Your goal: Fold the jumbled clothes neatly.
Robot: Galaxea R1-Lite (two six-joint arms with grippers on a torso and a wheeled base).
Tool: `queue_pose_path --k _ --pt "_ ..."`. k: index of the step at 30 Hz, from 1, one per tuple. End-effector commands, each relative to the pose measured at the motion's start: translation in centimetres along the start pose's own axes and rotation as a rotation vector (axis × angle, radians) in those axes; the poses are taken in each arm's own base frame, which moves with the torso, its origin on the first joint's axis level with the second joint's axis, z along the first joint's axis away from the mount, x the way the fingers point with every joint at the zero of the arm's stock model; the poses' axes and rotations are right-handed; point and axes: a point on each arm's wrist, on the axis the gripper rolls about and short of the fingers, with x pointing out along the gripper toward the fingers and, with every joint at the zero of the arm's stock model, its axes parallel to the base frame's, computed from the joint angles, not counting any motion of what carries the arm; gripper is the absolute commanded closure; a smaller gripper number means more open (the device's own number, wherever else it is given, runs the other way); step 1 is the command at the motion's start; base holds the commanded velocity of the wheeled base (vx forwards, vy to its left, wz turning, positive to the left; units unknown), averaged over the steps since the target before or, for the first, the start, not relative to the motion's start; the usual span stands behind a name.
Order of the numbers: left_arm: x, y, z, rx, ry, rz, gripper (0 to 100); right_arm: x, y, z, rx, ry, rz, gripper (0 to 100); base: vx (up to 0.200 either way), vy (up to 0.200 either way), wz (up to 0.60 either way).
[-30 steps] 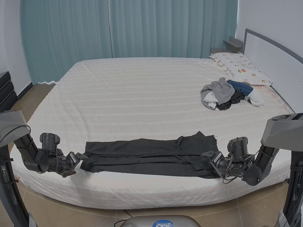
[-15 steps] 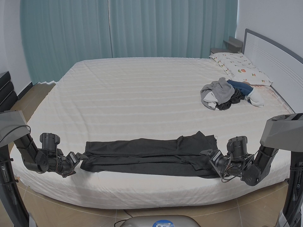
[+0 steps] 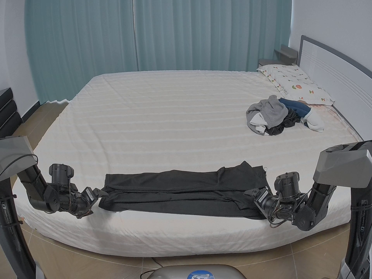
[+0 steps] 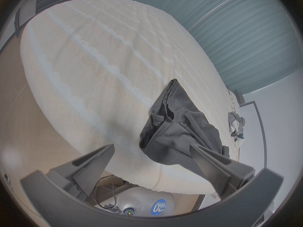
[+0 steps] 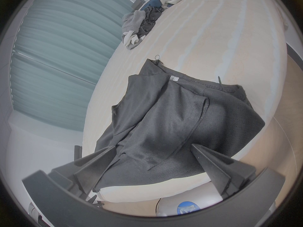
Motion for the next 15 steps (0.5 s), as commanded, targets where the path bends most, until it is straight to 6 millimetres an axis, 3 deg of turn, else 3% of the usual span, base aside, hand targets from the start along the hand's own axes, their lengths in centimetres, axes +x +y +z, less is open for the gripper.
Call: queue_pose_path --k 1,4,5,15 --pt "0.0 0.0 0.0 0.0 0.002 0.0 0 1.0 0.1 0.2 0.001 -0.019 0.006 0 0.0 0.0 0.0" --pt "0.0 0.0 0.0 -0.001 0.001 0.001 0 1.4 0.2 0.4 0.002 -0.032 0.005 0 0.0 0.0 0.0" --pt "0.0 0.0 0.0 0.0 0.002 0.0 0 1.5 0.2 0.3 0.001 -0.034 0.001 100 0.0 0.0 0.0" --pt "0.1 0.1 0.0 -0.001 0.002 0.002 0 0.2 0.7 -0.5 -0.018 -0.023 0.005 100 0.0 0.0 0.0"
